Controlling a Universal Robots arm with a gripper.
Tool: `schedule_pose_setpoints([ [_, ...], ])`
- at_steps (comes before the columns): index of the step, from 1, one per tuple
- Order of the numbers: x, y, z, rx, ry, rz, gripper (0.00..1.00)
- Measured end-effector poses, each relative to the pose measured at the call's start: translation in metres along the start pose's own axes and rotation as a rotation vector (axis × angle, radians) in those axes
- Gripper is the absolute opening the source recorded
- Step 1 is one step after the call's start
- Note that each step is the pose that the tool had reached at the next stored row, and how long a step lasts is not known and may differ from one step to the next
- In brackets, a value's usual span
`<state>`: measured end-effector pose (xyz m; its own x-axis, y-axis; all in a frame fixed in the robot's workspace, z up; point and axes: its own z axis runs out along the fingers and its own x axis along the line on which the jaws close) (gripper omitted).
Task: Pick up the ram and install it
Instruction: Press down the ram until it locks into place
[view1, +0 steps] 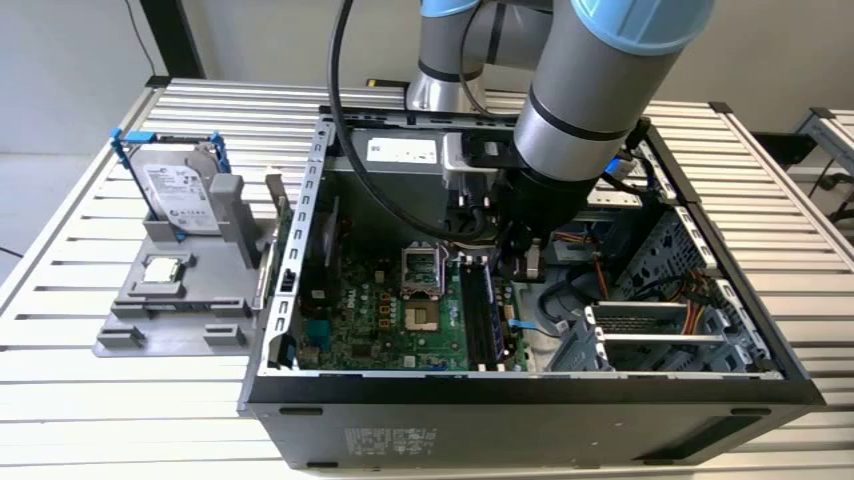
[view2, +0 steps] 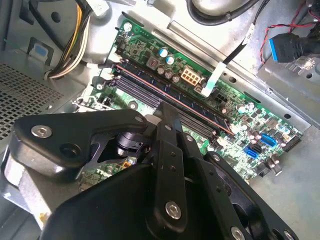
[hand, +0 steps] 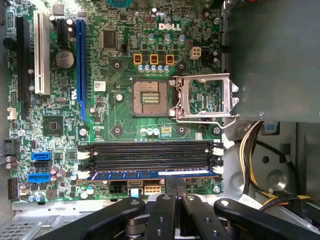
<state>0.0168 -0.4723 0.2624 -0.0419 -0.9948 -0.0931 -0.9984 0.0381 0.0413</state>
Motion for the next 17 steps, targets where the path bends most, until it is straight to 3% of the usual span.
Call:
schedule_pose_setpoints([
  [5,-0.0001,-0.0029,0.0016,0.0003,-0.0004,0.0,0.0],
  [13,0.0013,-0.0043,0.0156,0.0004,-0.0001,0.0,0.0],
  [17,0.0014,-0.0043,0.0164,0.0003,0.0005,0.0,0.0],
])
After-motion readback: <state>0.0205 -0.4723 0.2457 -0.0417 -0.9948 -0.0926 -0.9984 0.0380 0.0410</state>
